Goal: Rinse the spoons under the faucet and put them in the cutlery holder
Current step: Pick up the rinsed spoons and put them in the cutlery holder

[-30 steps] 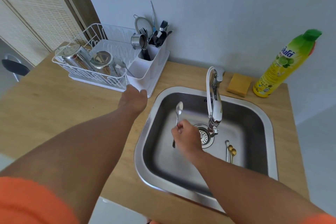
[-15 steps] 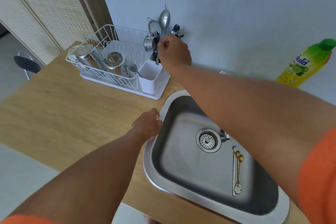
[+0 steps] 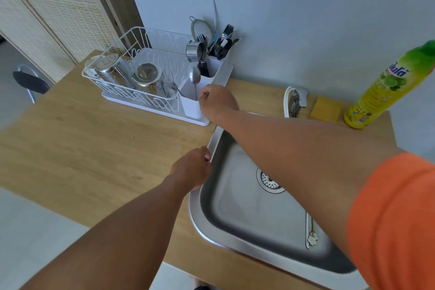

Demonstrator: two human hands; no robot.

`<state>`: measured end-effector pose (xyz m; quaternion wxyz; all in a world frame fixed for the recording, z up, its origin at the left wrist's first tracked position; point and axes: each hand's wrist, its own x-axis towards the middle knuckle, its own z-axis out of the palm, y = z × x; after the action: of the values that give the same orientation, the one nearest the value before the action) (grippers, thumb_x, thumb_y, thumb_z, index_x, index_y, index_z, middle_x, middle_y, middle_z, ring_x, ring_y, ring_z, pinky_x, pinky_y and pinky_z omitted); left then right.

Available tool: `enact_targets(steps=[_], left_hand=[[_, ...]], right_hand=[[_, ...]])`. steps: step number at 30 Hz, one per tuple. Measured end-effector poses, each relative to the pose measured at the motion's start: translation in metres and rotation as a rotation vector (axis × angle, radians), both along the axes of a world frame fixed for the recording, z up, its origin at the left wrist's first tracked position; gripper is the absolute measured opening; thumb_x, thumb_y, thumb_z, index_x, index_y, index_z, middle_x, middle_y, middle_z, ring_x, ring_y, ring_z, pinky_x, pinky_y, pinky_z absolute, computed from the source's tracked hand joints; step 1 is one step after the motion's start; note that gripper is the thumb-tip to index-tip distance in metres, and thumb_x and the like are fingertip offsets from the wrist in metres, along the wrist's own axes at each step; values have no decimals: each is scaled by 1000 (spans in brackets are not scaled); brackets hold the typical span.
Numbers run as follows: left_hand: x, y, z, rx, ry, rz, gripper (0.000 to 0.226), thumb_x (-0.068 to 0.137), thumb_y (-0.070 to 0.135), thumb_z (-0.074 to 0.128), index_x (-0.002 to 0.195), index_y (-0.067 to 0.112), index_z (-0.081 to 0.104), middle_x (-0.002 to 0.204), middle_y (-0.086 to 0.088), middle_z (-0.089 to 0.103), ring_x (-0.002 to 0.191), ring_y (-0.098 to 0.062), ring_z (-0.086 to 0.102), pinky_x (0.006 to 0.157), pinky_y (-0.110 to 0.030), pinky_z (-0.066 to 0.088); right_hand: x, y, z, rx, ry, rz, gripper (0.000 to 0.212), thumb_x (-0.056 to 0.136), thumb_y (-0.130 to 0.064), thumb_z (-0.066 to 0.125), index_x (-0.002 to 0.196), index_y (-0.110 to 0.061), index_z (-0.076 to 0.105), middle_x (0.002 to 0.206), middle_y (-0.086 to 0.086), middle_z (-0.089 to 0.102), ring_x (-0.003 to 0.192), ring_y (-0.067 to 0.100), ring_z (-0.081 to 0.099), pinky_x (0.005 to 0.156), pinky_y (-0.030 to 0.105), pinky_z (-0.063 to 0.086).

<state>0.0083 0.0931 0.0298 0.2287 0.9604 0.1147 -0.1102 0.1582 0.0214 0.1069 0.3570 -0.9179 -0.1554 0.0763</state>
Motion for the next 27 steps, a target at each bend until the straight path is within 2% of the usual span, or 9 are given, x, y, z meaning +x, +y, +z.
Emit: enact_targets(steps=[2,3,5,9,14,18,21,24,27], left_hand=[[0,1,0,21,-3,-1,16,98,29,52,110,25,63,108,3,66,94,-23,62,82,-40,55],[1,0,0,30,-8,1,16,98,29,52,109,25,63,108,3,66,95,-23,63,81,-40,55],[3,-3,-1,44,-28,-1,16,99,28,51,108,24,64,106,2,67,93,-25,63,78,-40,54],[10,-22,-4,71,-59,-65,20,102,30,47,109,21,63,101,-2,68,83,-25,61,68,-35,48],[18,-55,-21,104,-28,-136,15,101,33,50,108,26,62,101,-1,71,80,-23,64,71,-33,53],[22,-89,-41,132,77,-191,19,98,35,50,111,28,62,107,-2,71,86,-28,68,79,-36,56],[24,-119,-56,149,152,-275,24,97,34,45,112,26,62,110,-3,70,87,-29,65,76,-36,54],[22,-151,-69,158,213,-339,26,96,37,44,112,26,62,112,-3,69,94,-31,66,73,-35,48],[20,-181,-80,146,257,-382,27,98,35,44,114,24,63,114,-5,68,99,-32,67,77,-37,50]], right_hand=[[-11,-14,-13,58,-2,-30,29,98,-20,46,117,-22,69,117,3,69,103,25,64,80,37,54],[-19,-23,-21,87,5,-46,31,98,-21,46,121,-23,66,121,2,69,107,26,64,84,38,54],[-38,-42,-41,115,24,-72,30,97,-23,46,119,-27,65,120,-2,70,108,25,63,85,38,52],[-85,-93,-93,44,92,-67,23,98,-25,49,112,-28,67,112,-2,71,105,24,64,82,37,52],[-141,-171,-147,-99,243,-50,24,98,-24,51,112,-26,71,111,-3,73,104,22,67,87,37,55],[-164,-230,-169,-238,341,-150,25,98,-28,49,113,-27,68,115,-2,72,105,24,66,84,34,53],[-168,-265,-177,-322,407,-239,23,98,-29,47,111,-24,65,115,2,70,103,27,65,81,34,52],[-164,-288,-182,-350,447,-372,19,99,-26,49,109,-19,64,112,7,70,100,30,66,79,33,52],[-157,-300,-186,-345,469,-485,22,99,-23,50,115,-16,64,113,10,69,102,32,67,80,32,53]])
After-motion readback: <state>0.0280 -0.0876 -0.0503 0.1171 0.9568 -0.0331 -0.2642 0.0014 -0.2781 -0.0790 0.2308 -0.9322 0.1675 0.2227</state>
